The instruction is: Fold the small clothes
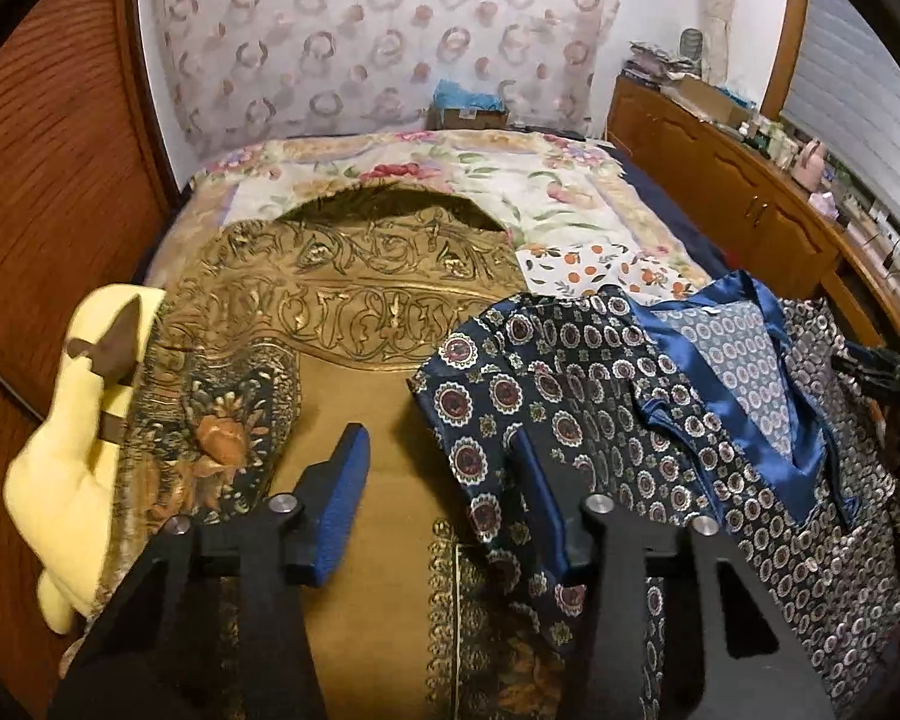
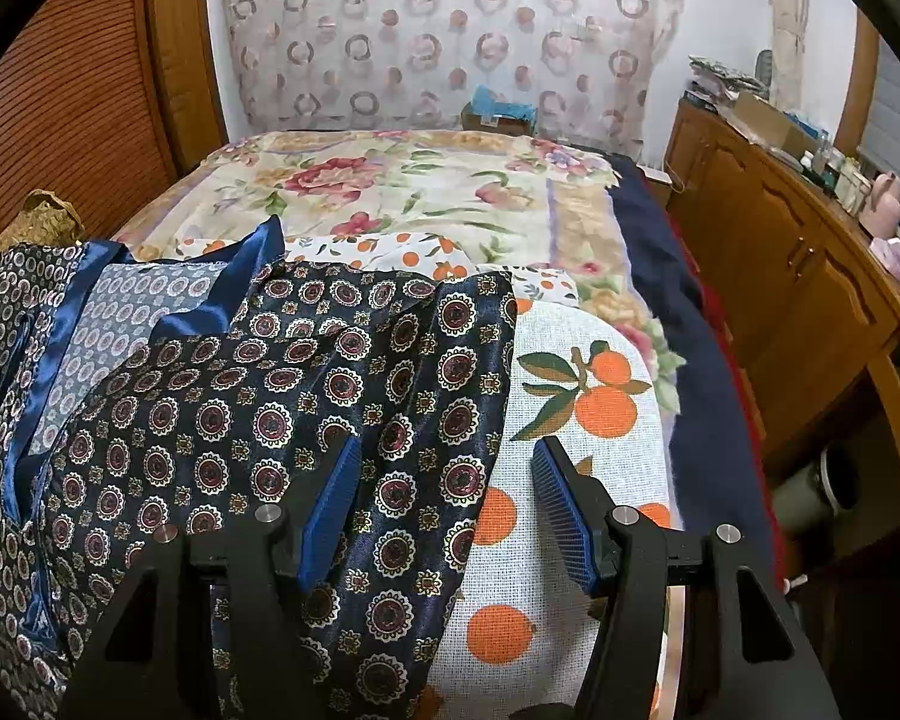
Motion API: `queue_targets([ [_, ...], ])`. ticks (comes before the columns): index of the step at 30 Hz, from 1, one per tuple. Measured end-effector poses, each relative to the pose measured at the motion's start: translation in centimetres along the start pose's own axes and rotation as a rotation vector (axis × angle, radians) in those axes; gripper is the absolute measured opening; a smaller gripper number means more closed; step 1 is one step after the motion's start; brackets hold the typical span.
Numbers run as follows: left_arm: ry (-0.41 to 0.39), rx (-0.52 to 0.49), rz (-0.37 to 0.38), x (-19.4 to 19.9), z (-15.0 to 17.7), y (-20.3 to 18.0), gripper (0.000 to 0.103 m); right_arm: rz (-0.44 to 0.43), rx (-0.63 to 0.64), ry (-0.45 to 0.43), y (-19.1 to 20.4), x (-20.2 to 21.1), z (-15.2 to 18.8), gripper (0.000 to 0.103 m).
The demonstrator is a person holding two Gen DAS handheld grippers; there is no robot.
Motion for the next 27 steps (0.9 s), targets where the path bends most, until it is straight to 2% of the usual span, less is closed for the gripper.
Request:
queue_targets([
  [1,0.001,0.007,0.012,-0.1,0.0,0.0,0.049,-0.001,0.0,0.0,0.0,0.0,0.0,0.062],
  [3,-0.003,0.008,0.018,-0.3,-0.2,-0.1,0.039,-0.001,0.0,0.0,0.0,0.0,0.0,0.062],
  [8,0.007,0.0,-0.005,-0.8,-0.6,-0.3,0.038,-0.001,0.001,0.0,0.0,0.0,0.0,0.062],
  [14,0.01,-0.004,0.017,-1.0,-0.5,-0.6,0.038,0.0,0.001,0.0,0.0,0.0,0.0,0.062],
  [17,0.012,-0.031,0.064,-0.7,-0.4,-1.2,0.033,-0.001,0.001,-0.001,-0.1,0.0,0.0,0.062],
  [19,0.01,-0.043,0.053,-0.5,-0.4,-1.5,0.032,-0.001,0.001,-0.001,0.0,0.0,0.0,0.062],
  [20,0.009,-0.049,0.052,-0.4,-0.4,-1.7,0.025,-0.001,0.001,-0.001,0.0,0.0,0.0,0.062],
  [21,0.005,-0.053,0.052,-0.2,-0.5,-1.8,0.013,-0.001,0.001,-0.001,0.0,0.0,0.0,0.062],
  [22,-0.007,-0.054,0.047,0.1,-0.5,-1.9,0.007,-0.001,0.002,-0.001,-0.1,0.0,0.0,0.062],
  [24,-0.038,-0.059,0.051,0.8,-0.6,-2.1,0.003,0.0,0.002,-0.001,-0.1,0.0,0.0,0.062],
  [27,-0.097,-0.05,0.071,2.8,-0.8,-2.6,0.003,0.0,0.002,-0.001,0.0,0.0,0.0,0.062],
])
Point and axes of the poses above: each gripper's, at about its wrist camera, not at the fingertips, and x roughly against the way its jaws point, y to its left, z to its underside, the point moved 2 cm from there along -x, roughly the way its jaws point, and after that the axes turned 14 degrees about -z, right-handed, at the moved point
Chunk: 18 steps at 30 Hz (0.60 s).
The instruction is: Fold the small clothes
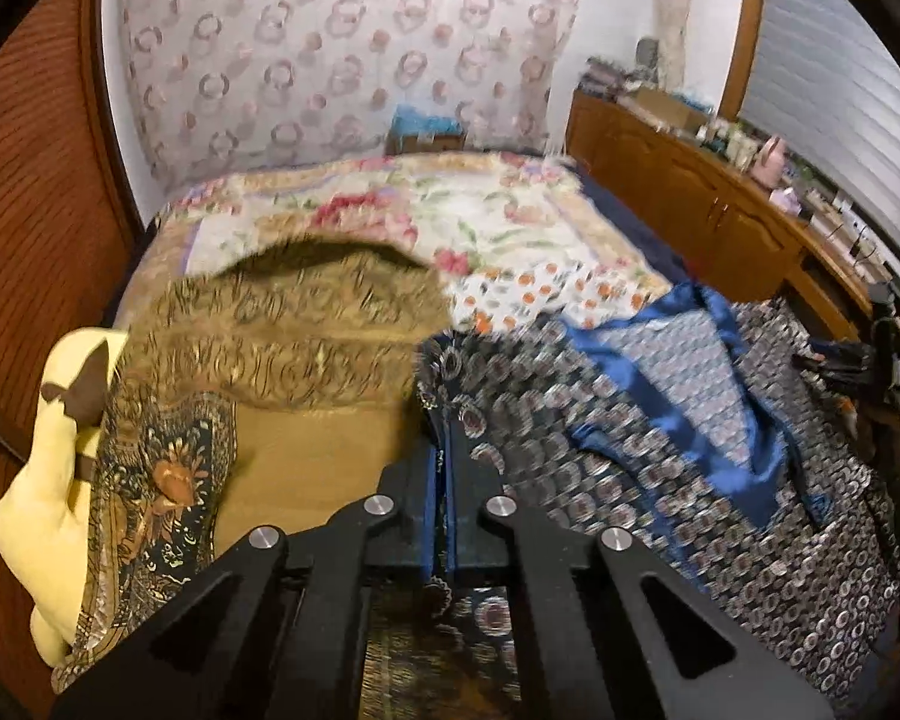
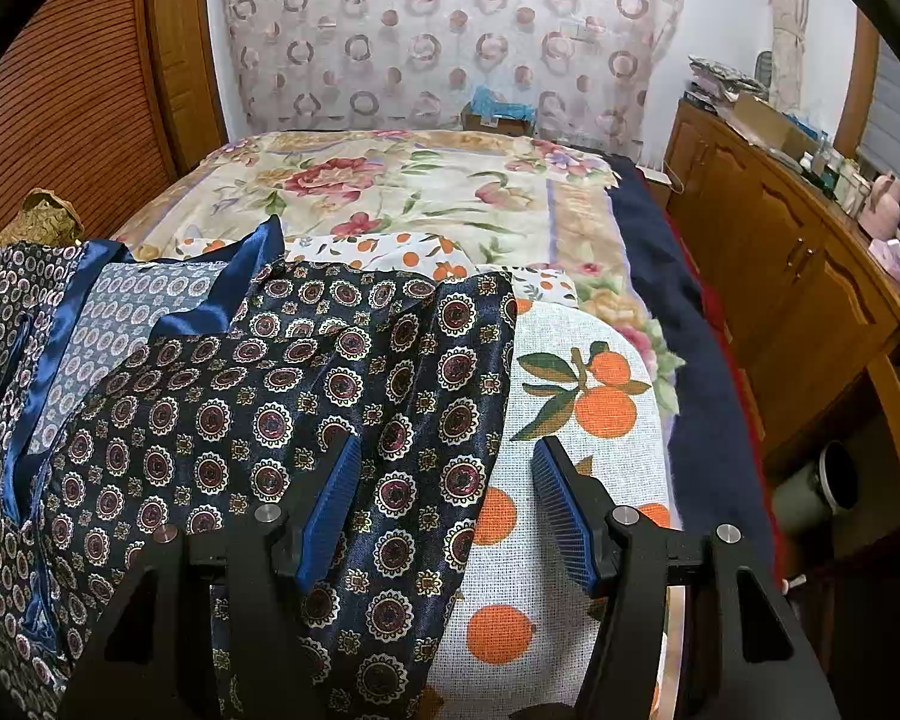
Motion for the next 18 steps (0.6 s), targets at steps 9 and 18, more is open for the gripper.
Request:
queue_targets([
  [9,-0.08,-0.025,0.053,4.0,0.2,-2.5,0.003,-0.044,-0.03,0.019,-0.7,-0.7,-1.6,0.062],
  [18,-0.145,-0.031,0.086,8.4,2.5,-4.1,0.002,-0.081,0.034,-0.051,1.6,1.1,-2.2,0.004],
])
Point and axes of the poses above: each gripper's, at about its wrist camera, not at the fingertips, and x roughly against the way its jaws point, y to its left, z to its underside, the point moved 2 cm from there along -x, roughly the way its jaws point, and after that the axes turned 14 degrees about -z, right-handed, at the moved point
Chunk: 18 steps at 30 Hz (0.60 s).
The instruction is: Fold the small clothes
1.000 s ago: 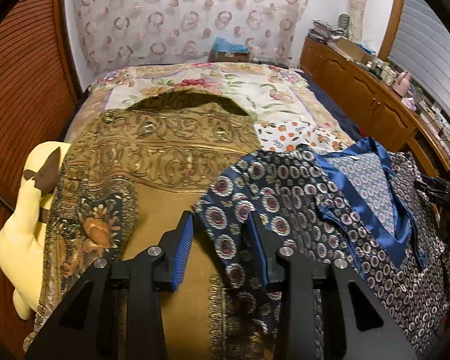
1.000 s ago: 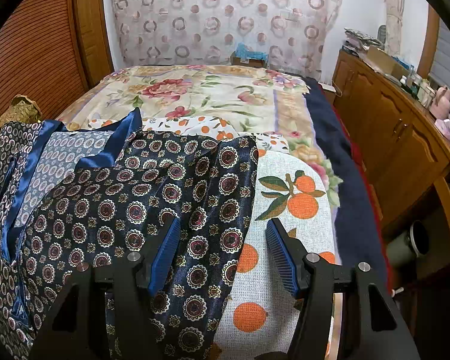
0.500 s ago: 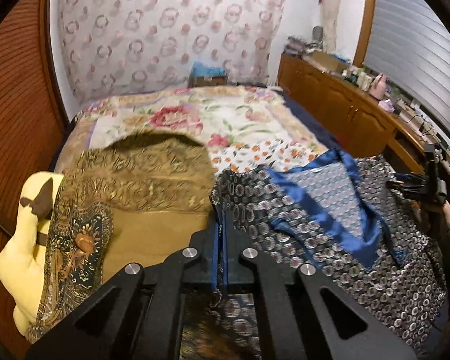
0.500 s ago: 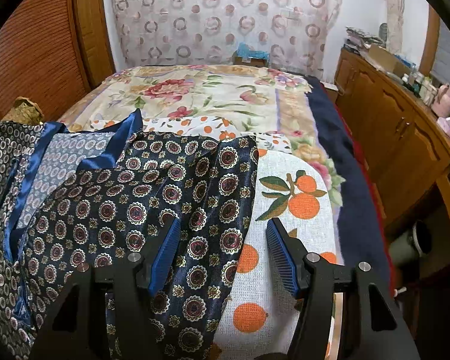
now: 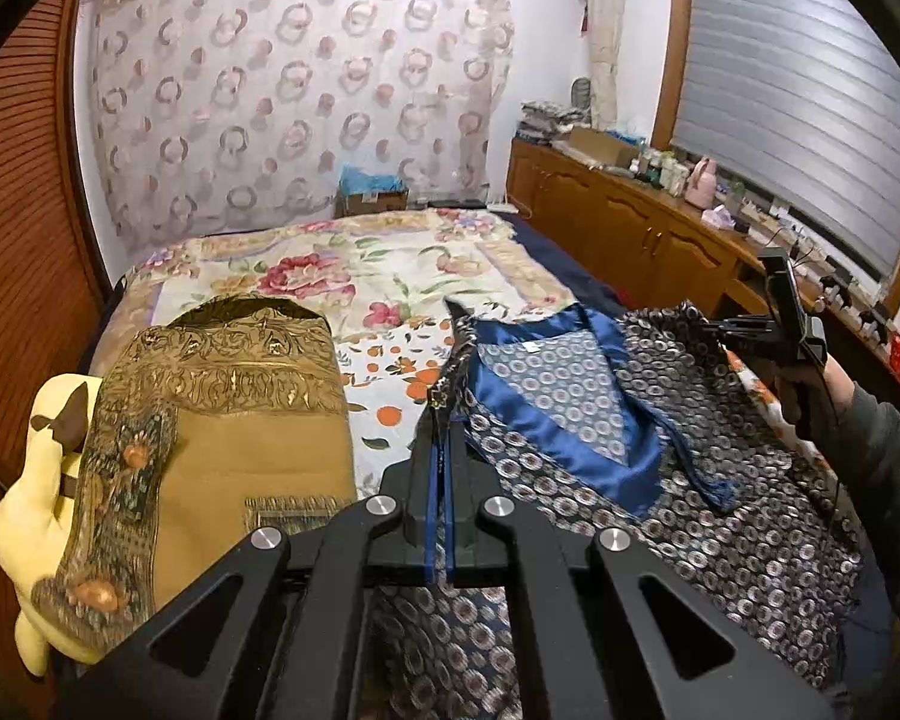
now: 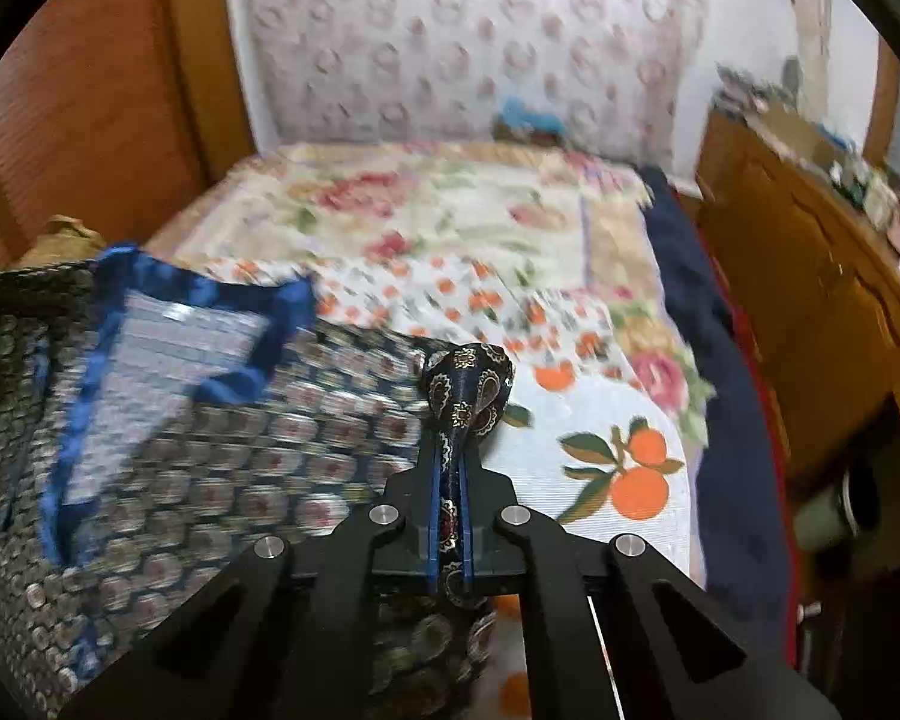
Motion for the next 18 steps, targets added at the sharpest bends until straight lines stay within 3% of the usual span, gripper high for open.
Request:
queue_targets([
  [4,-0.03,0.01,0.002,2.7,1.7,0.2,0.002,-0.004,0.082,-0.106,3.3,4.8,1.6,0.003],
  [9,-0.051,0.039,-0.01,5.1,4.4,1.0,0.002,-0.024,0.097,-0.192,5.7,10.4,5.0,0.003],
  [18,-0.076,0.128,-0.037,10.0,10.6,3.2,0.002,-0.064,0.083,-0.241,8.9,16.8,13.0,0.003],
])
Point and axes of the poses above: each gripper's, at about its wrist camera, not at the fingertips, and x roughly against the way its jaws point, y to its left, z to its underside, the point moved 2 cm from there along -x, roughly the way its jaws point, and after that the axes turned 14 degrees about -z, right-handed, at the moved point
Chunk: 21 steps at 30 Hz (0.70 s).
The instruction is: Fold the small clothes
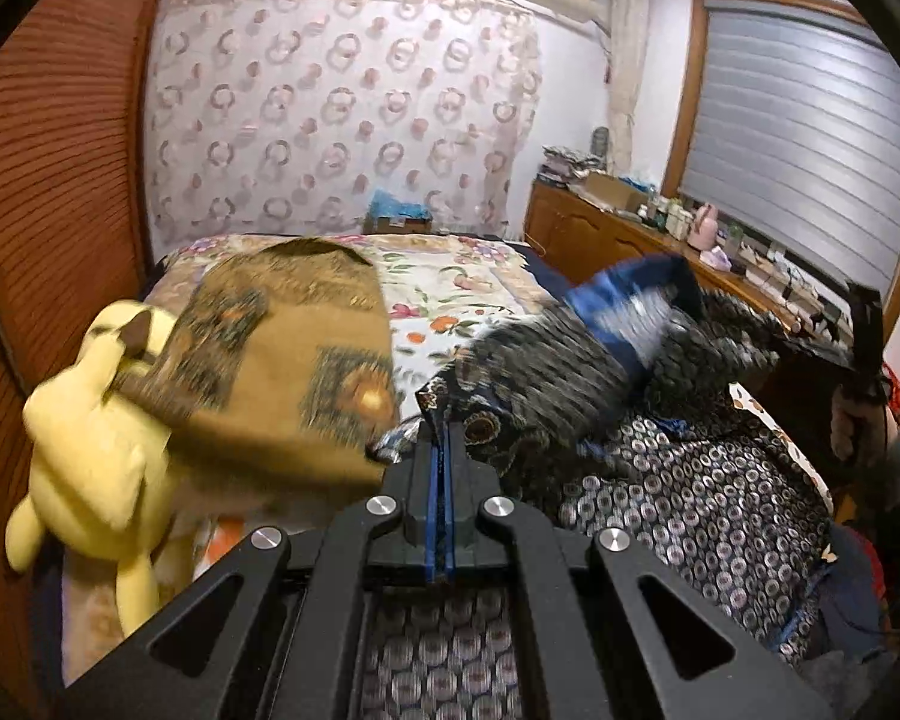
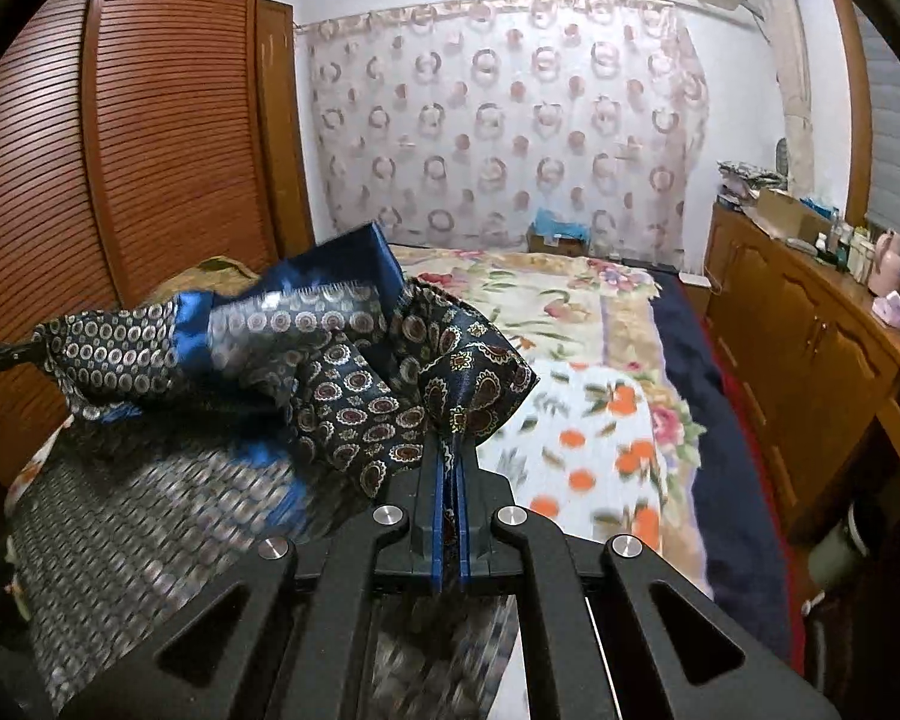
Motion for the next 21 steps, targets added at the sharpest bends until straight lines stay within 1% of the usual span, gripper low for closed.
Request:
queue_targets([
  [3,0.005,0.04,-0.005,1.6,2.1,1.1,0.002,-0.015,-0.018,0.001,0.8,2.3,2.4,0.003],
  [6,0.015,0.055,-0.022,2.2,3.5,1.7,0.002,-0.041,-0.049,0.011,1.2,4.1,4.4,0.003],
  [9,0.046,0.051,-0.031,2.0,4.7,1.7,0.002,-0.074,-0.079,0.032,1.4,5.6,6.0,0.003],
  [10,0.053,0.047,-0.031,2.0,5.0,1.7,0.002,-0.09,-0.086,0.036,1.5,5.9,6.3,0.003],
  [12,0.064,0.037,-0.032,2.0,5.5,1.6,0.002,-0.08,-0.06,0.047,2.1,6.6,6.7,0.003],
  [18,0.033,0.029,-0.012,4.0,5.8,1.0,0.002,-0.068,-0.029,0.048,2.8,7.8,6.1,0.003],
  [21,0.027,0.015,-0.021,4.8,5.8,0.9,0.002,-0.067,-0.008,0.061,3.4,8.3,6.3,0.003],
])
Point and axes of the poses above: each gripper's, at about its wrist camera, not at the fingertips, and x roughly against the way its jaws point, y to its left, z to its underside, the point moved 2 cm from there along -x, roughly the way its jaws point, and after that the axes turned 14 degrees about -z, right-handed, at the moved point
